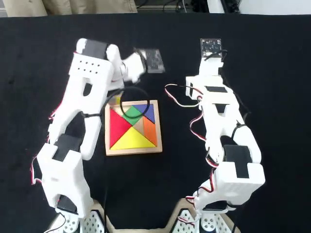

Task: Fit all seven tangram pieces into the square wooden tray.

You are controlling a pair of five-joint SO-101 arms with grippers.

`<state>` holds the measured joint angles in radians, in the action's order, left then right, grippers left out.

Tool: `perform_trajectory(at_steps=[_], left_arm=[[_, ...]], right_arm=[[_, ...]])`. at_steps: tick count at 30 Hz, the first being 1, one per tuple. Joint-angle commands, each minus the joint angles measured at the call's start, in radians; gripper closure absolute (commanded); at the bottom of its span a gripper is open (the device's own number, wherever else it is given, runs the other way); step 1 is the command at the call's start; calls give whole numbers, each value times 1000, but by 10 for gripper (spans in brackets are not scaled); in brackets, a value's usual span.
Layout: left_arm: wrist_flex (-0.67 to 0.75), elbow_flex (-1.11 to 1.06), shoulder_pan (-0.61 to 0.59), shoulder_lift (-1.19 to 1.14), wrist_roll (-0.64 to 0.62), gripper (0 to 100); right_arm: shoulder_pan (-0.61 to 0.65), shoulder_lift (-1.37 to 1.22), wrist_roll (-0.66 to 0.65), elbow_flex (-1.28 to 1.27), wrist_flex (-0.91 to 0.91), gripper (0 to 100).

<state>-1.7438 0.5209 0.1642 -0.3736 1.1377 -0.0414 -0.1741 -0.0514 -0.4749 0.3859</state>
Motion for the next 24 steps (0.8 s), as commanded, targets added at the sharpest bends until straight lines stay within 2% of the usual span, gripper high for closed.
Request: perform_trajectory(at_steps=[1, 6, 14, 24], left_arm=[[129, -84, 18, 9, 68, 941], [219, -114, 31, -78, 110, 945], [287, -99, 41, -209, 135, 945], [284, -101, 31, -227, 137, 934]], right_arm=[[-28, 4, 5, 65, -25, 987], [-49, 4, 5, 64, -51, 987], [-49, 2, 5, 65, -51, 987], [-44, 2, 5, 65, -51, 987]])
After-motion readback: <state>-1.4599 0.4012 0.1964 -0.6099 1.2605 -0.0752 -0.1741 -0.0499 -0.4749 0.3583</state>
